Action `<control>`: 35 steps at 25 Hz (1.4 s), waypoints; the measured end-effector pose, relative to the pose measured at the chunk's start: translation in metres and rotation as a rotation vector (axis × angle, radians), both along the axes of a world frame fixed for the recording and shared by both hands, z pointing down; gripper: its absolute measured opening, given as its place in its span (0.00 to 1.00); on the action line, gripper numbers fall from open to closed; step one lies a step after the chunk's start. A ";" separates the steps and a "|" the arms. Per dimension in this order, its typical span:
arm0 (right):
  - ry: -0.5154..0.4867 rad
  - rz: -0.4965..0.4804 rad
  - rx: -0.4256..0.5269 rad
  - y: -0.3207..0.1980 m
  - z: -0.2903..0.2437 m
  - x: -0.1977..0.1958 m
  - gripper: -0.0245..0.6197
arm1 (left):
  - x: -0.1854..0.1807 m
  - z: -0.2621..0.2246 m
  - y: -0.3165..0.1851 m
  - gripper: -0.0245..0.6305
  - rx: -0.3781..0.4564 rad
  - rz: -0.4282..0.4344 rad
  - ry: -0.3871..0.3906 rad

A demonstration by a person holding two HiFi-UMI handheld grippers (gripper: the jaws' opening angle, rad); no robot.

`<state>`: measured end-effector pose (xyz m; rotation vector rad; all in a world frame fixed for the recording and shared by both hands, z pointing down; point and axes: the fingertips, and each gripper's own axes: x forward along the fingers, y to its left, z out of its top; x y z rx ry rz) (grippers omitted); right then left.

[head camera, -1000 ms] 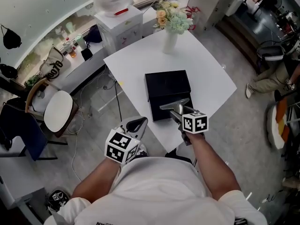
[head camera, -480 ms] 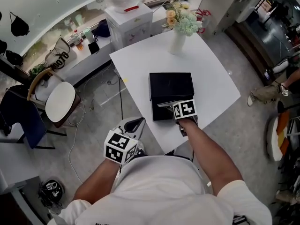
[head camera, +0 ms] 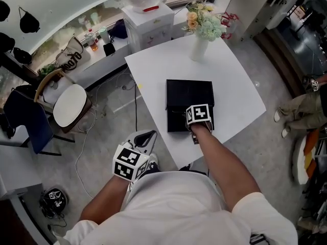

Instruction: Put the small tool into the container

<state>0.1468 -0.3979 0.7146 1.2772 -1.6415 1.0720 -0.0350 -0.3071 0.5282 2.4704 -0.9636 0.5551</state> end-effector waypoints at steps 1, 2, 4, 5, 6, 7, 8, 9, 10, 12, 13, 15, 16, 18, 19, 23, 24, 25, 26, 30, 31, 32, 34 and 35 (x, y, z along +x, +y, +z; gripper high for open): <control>0.002 0.003 -0.001 -0.001 0.002 0.000 0.49 | -0.001 0.000 0.001 0.05 -0.002 -0.006 -0.001; 0.006 0.005 -0.001 -0.001 0.004 0.001 0.49 | -0.001 0.000 0.002 0.05 -0.004 -0.011 -0.003; 0.018 0.007 0.002 -0.002 0.006 0.002 0.49 | -0.002 0.001 0.004 0.05 -0.008 -0.022 -0.007; 0.023 0.008 0.003 -0.002 0.006 0.002 0.49 | -0.002 0.001 0.004 0.05 -0.010 -0.027 -0.009; 0.029 0.008 0.004 -0.002 0.006 0.003 0.49 | -0.002 0.002 0.005 0.05 -0.012 -0.032 -0.011; 0.034 0.009 0.004 -0.002 0.007 0.003 0.49 | -0.002 0.002 0.006 0.05 -0.014 -0.035 -0.012; 0.040 0.009 0.003 -0.002 0.008 0.003 0.50 | -0.002 0.002 0.007 0.05 -0.016 -0.038 -0.014; 0.048 0.008 0.005 -0.002 0.008 0.003 0.50 | -0.003 0.003 0.008 0.05 -0.017 -0.040 -0.015; 0.055 0.008 0.008 -0.002 0.009 0.003 0.50 | -0.003 0.003 0.009 0.05 -0.016 -0.041 -0.016; 0.061 0.009 0.016 -0.003 0.009 0.003 0.52 | -0.004 0.004 0.009 0.05 -0.017 -0.043 -0.015; 0.059 0.008 0.018 -0.004 0.009 0.003 0.53 | -0.004 0.004 0.010 0.05 -0.018 -0.043 -0.015; 0.049 0.006 0.019 -0.004 0.006 0.002 0.54 | -0.003 0.005 0.010 0.05 -0.021 -0.041 -0.015; 0.044 0.004 0.021 -0.004 0.005 0.002 0.54 | -0.002 0.005 0.009 0.05 -0.022 -0.037 -0.015; 0.042 -0.001 0.025 -0.004 0.001 0.002 0.54 | 0.001 0.006 0.008 0.05 -0.025 -0.028 -0.011; 0.043 -0.004 0.028 -0.004 0.000 0.003 0.54 | 0.003 0.006 0.007 0.05 -0.026 -0.023 -0.007; 0.038 -0.012 0.043 0.002 -0.006 0.004 0.54 | 0.009 0.005 0.003 0.05 -0.022 0.000 0.004; 0.033 -0.016 0.049 0.004 -0.009 0.003 0.54 | 0.011 0.005 0.002 0.05 -0.021 0.006 0.004; 0.027 -0.023 0.058 0.006 -0.012 0.002 0.54 | 0.013 0.005 0.000 0.05 -0.022 0.012 0.005; 0.018 -0.031 0.071 0.008 -0.018 0.001 0.54 | 0.015 0.004 -0.001 0.05 -0.022 0.017 0.007; -0.042 -0.052 0.150 0.017 -0.047 -0.002 0.53 | 0.024 0.001 -0.005 0.05 -0.027 0.039 0.019; -0.063 -0.060 0.173 0.020 -0.056 -0.004 0.52 | 0.026 0.000 -0.006 0.05 -0.027 0.043 0.019; -0.088 -0.070 0.199 0.024 -0.066 -0.007 0.51 | 0.028 -0.001 -0.007 0.05 -0.025 0.047 0.016; -0.147 -0.098 0.256 0.032 -0.089 -0.015 0.48 | 0.032 -0.002 -0.010 0.05 -0.019 0.055 0.007; -0.180 -0.114 0.290 0.036 -0.102 -0.021 0.46 | 0.034 -0.003 -0.011 0.05 -0.016 0.059 0.004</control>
